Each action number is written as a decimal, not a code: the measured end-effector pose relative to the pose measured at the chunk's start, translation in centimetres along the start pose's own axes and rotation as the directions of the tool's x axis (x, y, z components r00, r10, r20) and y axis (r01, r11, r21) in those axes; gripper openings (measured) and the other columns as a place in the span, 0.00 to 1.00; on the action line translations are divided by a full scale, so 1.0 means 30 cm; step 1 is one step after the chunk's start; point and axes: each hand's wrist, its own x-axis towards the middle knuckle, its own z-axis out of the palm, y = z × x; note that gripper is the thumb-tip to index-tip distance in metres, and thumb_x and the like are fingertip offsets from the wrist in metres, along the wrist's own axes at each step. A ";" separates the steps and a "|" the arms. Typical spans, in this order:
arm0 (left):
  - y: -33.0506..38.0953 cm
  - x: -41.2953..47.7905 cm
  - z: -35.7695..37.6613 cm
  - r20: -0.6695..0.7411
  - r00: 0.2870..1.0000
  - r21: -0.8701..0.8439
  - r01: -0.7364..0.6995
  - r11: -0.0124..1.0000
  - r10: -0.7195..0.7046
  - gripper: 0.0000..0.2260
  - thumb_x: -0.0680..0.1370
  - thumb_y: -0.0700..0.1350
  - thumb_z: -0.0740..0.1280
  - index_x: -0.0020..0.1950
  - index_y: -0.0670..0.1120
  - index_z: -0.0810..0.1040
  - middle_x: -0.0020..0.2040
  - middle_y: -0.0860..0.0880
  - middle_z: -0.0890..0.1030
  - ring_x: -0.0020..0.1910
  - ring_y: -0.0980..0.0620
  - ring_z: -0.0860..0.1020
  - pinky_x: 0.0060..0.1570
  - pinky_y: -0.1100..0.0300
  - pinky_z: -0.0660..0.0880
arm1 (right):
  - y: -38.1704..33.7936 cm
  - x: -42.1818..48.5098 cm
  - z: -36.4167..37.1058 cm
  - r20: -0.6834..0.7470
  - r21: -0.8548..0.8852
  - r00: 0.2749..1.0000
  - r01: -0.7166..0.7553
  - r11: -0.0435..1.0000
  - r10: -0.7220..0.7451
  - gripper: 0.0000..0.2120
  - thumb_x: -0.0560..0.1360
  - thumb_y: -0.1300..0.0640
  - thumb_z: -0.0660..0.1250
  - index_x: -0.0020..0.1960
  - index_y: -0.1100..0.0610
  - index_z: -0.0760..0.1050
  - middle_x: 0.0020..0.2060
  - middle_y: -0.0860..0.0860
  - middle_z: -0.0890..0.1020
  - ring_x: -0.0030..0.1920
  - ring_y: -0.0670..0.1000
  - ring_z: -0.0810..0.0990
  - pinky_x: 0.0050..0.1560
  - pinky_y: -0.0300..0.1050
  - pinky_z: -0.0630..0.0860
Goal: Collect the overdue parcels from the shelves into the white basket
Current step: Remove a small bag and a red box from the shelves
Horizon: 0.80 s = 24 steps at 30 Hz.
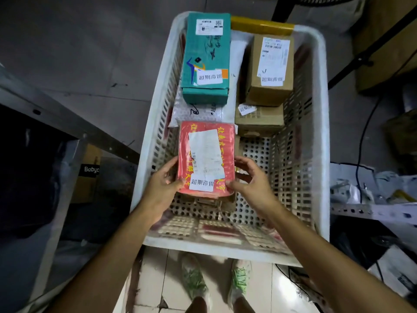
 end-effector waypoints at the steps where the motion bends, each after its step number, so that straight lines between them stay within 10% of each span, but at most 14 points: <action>1: -0.004 0.003 -0.002 0.003 1.000 -0.004 0.003 1.000 -0.003 0.32 0.76 0.30 0.68 0.76 0.54 0.68 0.57 0.58 0.81 0.63 0.54 0.78 0.67 0.46 0.73 | -0.002 0.000 -0.001 -0.001 0.003 1.000 -0.004 1.000 0.004 0.30 0.69 0.71 0.74 0.67 0.54 0.72 0.61 0.44 0.79 0.58 0.38 0.78 0.50 0.35 0.78; 21: 0.031 -0.015 0.011 -0.036 0.998 0.080 -0.050 0.996 0.053 0.29 0.78 0.30 0.67 0.76 0.49 0.68 0.69 0.49 0.76 0.62 0.55 0.76 0.62 0.53 0.77 | -0.049 -0.029 0.008 0.039 -0.158 0.998 -0.046 0.986 0.052 0.30 0.73 0.69 0.71 0.72 0.55 0.67 0.65 0.45 0.74 0.55 0.36 0.75 0.39 0.26 0.75; 24: 0.047 -0.034 0.006 -0.051 0.997 0.154 -0.042 0.987 0.051 0.25 0.79 0.34 0.66 0.75 0.48 0.69 0.72 0.49 0.73 0.66 0.51 0.74 0.65 0.48 0.75 | -0.084 -0.037 -0.005 0.055 -0.285 0.997 -0.040 0.958 0.058 0.29 0.72 0.64 0.74 0.70 0.53 0.69 0.65 0.46 0.75 0.64 0.44 0.74 0.56 0.36 0.76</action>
